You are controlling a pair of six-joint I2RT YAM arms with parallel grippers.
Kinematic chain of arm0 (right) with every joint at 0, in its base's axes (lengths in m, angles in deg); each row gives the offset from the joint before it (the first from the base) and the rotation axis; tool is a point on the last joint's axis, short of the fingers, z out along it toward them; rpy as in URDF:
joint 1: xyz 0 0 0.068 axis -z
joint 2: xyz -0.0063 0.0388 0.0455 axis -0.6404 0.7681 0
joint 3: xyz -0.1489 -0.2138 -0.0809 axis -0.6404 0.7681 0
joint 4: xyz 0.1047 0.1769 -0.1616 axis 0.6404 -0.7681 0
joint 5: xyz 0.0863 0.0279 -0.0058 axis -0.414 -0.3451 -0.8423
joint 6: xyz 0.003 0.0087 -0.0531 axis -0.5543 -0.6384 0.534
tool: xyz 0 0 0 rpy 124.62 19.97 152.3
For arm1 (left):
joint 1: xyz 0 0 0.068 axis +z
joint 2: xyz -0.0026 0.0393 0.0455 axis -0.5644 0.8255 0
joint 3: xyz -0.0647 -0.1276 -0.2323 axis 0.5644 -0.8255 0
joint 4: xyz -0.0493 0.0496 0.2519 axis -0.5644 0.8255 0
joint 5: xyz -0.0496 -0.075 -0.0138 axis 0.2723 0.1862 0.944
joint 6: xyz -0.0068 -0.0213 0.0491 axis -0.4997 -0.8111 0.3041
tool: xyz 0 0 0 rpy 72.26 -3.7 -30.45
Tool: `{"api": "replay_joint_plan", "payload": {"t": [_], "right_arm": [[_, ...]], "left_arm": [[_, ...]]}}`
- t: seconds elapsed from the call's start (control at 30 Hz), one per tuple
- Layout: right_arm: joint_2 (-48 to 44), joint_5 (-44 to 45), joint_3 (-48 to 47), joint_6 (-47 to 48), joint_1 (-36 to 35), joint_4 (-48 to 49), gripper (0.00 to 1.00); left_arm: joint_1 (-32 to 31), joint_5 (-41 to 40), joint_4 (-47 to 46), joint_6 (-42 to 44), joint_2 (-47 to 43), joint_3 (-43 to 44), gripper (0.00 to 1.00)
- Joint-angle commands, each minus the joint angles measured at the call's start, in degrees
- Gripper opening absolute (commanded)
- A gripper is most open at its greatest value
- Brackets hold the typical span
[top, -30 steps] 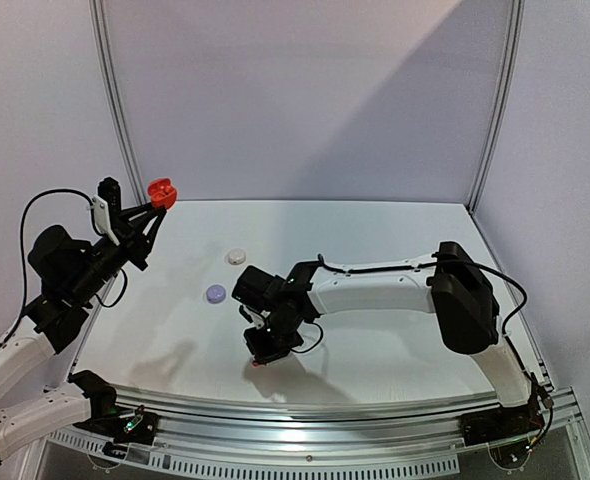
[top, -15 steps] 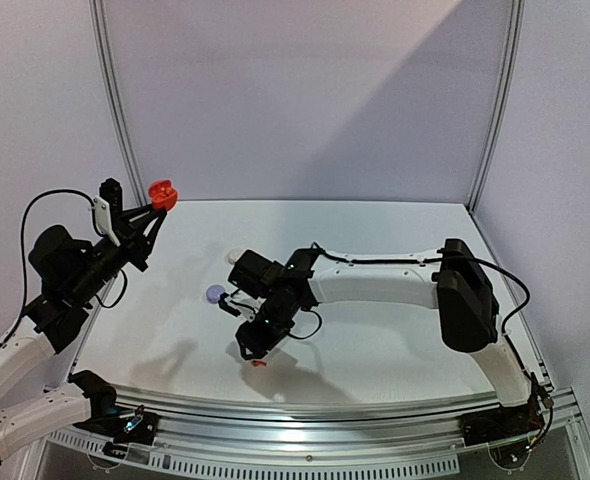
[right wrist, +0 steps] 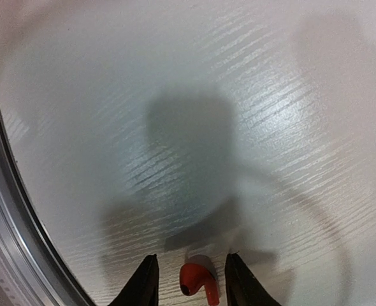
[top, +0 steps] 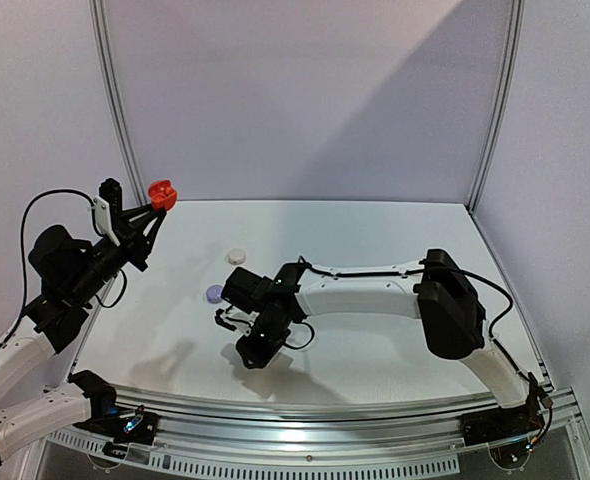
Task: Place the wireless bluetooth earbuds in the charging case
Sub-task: Pick up the left earbud from the corner of the board.
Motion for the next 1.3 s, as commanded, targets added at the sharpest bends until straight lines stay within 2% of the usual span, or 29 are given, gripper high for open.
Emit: {"api": "replay_joint_plan", "payload": {"t": [0.0, 0.23, 0.43, 0.67, 0.77, 0.93, 1.13, 1.27], "right_arm": [[1.7, 2.0, -0.1, -0.4, -0.6, -1.4, 0.32], [1.2, 4.4, 0.1, -0.4, -1.7, -3.5, 0.21], [1.0, 5.3, 0.1, -1.0, -2.0, -4.4, 0.18], [0.3, 9.0, 0.7, -3.2, -1.7, -4.6, 0.07], [-1.4, 14.6, 2.9, -6.6, -0.6, -4.7, 0.03], [-7.0, 25.4, 11.5, -15.3, 3.0, -4.9, 0.02], [-10.4, 38.8, 18.0, -24.6, 6.0, -13.7, 0.01], [-9.4, 42.9, 20.7, -28.4, 7.2, -17.7, 0.00]], "left_arm": [[0.8, 0.7, 0.6, 0.1, -0.1, -0.3, 0.00], [0.9, 0.7, 0.6, 0.1, 0.1, -0.3, 0.00], [0.9, 0.9, 0.4, -0.1, 0.3, -0.4, 0.00], [0.9, 0.8, 0.5, -0.1, 0.4, -0.2, 0.00], [0.9, 0.9, 0.5, -0.2, 0.5, -0.1, 0.00], [0.9, 0.9, 0.3, 0.0, 0.5, -0.1, 0.00], [0.9, 0.9, 0.3, 0.0, 0.4, -0.1, 0.00], [0.9, 0.9, 0.2, 0.2, 0.4, -0.1, 0.00]]}}
